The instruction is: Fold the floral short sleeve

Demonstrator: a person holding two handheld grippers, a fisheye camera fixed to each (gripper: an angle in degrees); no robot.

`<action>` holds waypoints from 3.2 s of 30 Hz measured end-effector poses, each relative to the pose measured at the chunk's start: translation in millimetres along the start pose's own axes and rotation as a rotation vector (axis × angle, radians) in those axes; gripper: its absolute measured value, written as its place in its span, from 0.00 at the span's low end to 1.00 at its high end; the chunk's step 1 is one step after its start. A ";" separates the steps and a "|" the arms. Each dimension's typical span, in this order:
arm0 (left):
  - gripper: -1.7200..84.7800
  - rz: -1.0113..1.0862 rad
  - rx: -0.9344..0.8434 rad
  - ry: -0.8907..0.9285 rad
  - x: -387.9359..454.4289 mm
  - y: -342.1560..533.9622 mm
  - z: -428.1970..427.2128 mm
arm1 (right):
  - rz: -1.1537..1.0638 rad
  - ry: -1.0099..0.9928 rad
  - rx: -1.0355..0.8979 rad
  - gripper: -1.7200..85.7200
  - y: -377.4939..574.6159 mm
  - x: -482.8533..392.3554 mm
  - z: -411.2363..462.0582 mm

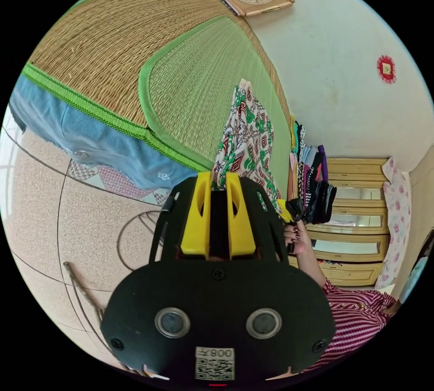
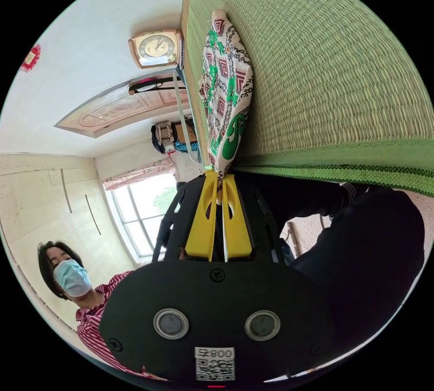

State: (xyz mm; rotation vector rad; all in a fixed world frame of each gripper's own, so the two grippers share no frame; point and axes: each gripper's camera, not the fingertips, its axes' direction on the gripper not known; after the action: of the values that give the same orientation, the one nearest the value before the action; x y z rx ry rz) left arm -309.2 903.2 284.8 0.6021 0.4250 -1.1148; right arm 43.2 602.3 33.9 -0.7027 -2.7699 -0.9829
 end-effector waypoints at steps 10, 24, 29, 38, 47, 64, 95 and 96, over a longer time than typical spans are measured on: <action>0.13 -0.134 0.028 0.214 -47.7 3.5 -16.0 | -0.004 -0.005 0.000 0.03 -17.0 -8.8 -8.1; 0.12 -0.117 -0.082 0.311 -68.7 11.0 -21.9 | -0.016 -0.013 0.000 0.03 -33.1 -17.8 -31.7; 0.09 -0.111 -0.081 0.310 -76.1 23.5 -31.4 | -0.017 -0.019 0.011 0.03 -34.9 -17.1 -44.1; 0.07 -0.099 -0.130 0.285 -87.7 49.0 -36.9 | -0.007 -0.026 0.019 0.03 -41.3 -14.1 -61.3; 0.05 -0.033 -0.058 0.423 -87.5 97.0 -65.3 | -0.072 -0.015 0.013 0.03 -44.2 -37.1 -86.1; 0.04 0.328 0.092 0.707 -4.5 209.2 -140.1 | -0.510 -0.072 0.122 0.03 19.3 -181.2 -204.8; 0.05 0.512 -0.081 0.859 122.2 381.3 -72.8 | -0.699 -0.133 0.312 0.03 129.1 -134.4 -376.1; 0.05 0.513 -0.087 0.859 125.9 382.7 -69.7 | -0.699 -0.135 0.320 0.03 130.1 -128.9 -382.1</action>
State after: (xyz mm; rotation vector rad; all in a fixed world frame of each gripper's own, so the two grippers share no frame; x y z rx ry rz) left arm 90.8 978.2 245.9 1.0362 0.9820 -0.2994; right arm 201.8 403.7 372.9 0.2818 -3.2442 -0.5389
